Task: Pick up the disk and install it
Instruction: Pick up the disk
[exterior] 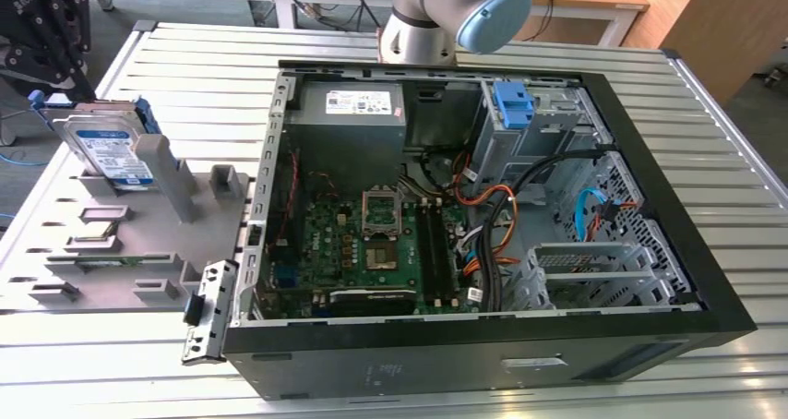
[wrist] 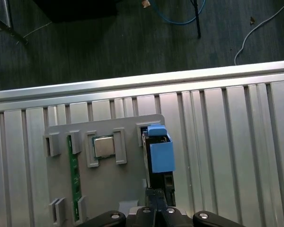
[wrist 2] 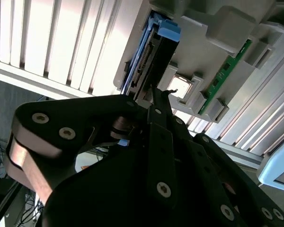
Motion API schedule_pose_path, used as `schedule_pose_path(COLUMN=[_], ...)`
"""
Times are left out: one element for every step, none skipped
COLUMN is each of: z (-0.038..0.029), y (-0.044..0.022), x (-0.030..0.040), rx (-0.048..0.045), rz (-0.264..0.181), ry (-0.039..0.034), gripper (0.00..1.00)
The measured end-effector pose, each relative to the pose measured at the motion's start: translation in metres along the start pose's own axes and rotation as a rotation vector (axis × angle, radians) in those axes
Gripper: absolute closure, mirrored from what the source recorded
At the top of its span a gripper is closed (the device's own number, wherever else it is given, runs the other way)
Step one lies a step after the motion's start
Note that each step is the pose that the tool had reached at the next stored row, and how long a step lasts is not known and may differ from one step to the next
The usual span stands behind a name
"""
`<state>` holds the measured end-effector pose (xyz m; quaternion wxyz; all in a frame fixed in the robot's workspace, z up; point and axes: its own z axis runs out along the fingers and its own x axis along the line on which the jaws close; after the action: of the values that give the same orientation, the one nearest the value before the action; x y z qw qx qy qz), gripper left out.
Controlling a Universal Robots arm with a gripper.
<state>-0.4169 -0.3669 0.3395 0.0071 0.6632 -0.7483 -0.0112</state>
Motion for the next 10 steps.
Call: schedule_pose_path(z=[0.0,0.0,0.0,0.0,0.0,0.0,0.0,0.0,0.0,0.0], y=[0.0,0.0,0.0,0.0,0.0,0.0,0.0,0.0,0.0,0.0], x=[0.0,0.0,0.0,0.0,0.0,0.0,0.0,0.0,0.0,0.0], rx=[0.0,0.0,0.0,0.0001,0.0,0.0,0.0001,0.0,-0.0002,-0.0007], rz=[0.0,0.0,0.0,0.0,0.0,0.0,0.0,0.0,0.0,-0.001], ry=[0.0,0.0,0.0,0.0,0.0,0.0,0.0,-0.0001,-0.0014,-0.0057], gripper=[0.89,0.89,0.89,0.89,0.89,0.89,0.89,0.89,0.89,0.89])
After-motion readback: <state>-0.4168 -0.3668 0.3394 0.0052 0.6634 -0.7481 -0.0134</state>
